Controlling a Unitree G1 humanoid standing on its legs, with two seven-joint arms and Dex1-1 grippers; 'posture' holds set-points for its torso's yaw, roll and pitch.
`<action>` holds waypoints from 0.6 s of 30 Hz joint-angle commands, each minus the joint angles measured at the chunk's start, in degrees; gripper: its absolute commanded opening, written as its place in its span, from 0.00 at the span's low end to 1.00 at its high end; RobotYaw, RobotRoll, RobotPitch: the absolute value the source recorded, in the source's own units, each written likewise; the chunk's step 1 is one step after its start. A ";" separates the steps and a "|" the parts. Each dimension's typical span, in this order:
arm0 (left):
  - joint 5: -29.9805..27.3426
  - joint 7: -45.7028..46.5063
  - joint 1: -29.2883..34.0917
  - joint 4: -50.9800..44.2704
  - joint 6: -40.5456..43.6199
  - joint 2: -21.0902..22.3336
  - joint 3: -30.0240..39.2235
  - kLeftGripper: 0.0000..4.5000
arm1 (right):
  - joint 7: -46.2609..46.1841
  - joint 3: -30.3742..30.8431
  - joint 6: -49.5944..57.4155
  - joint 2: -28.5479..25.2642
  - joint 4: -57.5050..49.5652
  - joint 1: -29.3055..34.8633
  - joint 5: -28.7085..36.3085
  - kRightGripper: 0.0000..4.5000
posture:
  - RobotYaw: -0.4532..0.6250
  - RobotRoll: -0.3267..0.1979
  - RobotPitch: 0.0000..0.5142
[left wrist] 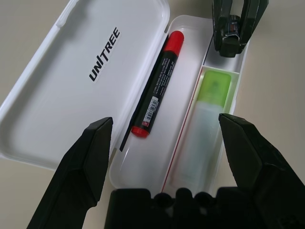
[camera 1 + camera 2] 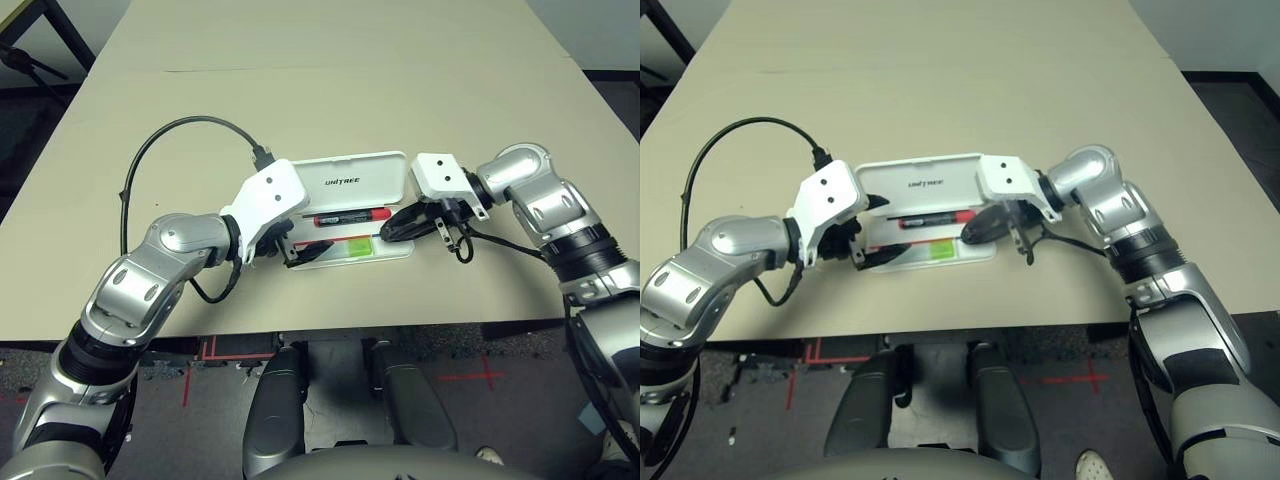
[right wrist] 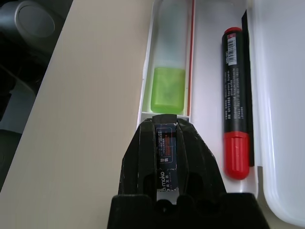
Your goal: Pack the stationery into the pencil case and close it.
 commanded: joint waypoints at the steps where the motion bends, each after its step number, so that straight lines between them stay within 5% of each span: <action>1: -0.12 0.19 0.85 -1.47 0.77 0.53 0.58 1.00 | 0.47 0.76 -1.41 0.44 1.11 -0.18 -1.04 0.07 | 0.54 0.62 0.42; 7: -0.08 0.06 0.67 -1.18 0.75 0.62 0.61 1.00 | 0.33 0.78 -2.75 1.09 2.04 0.01 -2.27 0.07 | 0.54 0.62 0.42; 18: -0.01 -0.77 0.84 -0.39 -0.11 1.22 0.54 1.00 | 3.00 -4.30 4.33 -2.33 -4.61 1.06 4.35 0.94 | 0.51 0.62 0.41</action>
